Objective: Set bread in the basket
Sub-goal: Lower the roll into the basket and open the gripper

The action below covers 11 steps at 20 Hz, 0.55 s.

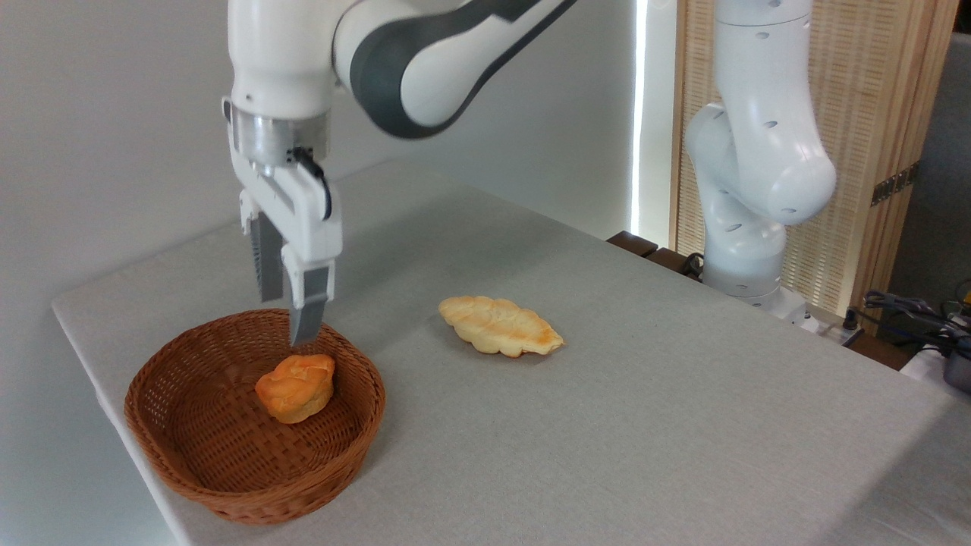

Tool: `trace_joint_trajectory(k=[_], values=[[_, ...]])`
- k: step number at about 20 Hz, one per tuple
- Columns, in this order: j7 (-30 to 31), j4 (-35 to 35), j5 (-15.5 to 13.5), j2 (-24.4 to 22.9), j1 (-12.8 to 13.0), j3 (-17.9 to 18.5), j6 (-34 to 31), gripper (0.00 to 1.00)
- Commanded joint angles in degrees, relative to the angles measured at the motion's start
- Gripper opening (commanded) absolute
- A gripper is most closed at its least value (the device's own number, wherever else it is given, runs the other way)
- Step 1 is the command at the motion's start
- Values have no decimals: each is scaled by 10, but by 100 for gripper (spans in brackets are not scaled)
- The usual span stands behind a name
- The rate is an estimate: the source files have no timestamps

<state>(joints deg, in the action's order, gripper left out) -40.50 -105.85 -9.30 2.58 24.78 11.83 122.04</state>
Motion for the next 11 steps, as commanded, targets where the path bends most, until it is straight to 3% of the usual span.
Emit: trace_joint_trajectory(k=[1,6,11], values=[[-2,53,-5,-29,3,9,-127,100],[69,87,56,-35,3,9,-221,100],[71,87,59,-35,3,29,-233,100]])
